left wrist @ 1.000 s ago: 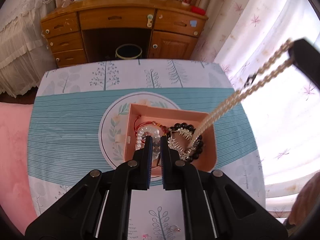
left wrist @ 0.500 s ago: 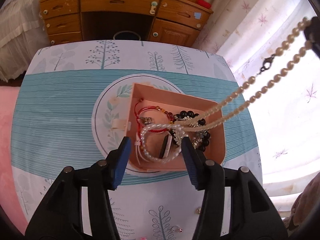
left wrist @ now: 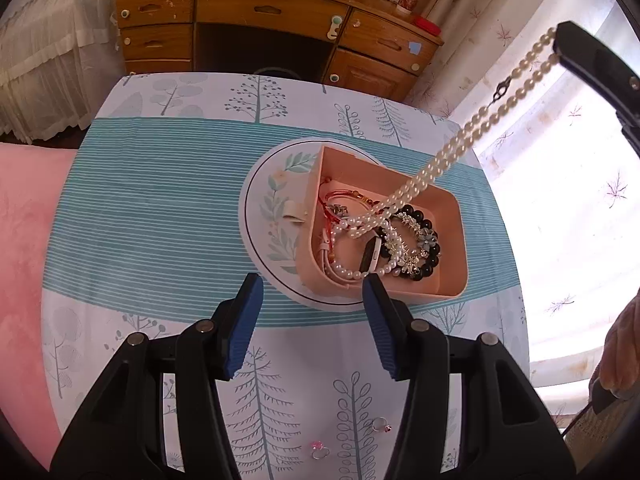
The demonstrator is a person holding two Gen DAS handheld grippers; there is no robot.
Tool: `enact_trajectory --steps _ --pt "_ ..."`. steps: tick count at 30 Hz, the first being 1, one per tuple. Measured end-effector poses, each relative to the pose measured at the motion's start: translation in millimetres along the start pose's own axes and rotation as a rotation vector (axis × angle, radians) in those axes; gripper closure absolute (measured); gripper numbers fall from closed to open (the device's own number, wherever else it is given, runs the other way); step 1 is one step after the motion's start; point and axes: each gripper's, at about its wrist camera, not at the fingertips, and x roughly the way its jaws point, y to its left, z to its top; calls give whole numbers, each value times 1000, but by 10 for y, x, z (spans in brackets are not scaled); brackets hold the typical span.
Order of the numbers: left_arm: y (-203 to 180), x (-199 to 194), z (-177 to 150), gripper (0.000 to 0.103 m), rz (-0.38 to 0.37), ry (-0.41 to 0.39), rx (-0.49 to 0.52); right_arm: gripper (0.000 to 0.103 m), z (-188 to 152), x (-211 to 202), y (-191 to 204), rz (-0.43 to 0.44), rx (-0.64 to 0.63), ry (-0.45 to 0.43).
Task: Organize jewelry
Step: 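Carry both into the pink tray and open both tools to release them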
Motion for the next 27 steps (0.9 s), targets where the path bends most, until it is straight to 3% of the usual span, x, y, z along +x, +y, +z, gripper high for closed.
enact_trajectory --steps 18,27 --pt "-14 -49 -68 54 16 -2 8 97 -491 865 -124 -58 17 184" --pt "-44 -67 -100 55 26 1 17 95 -701 1010 -354 -82 48 213"
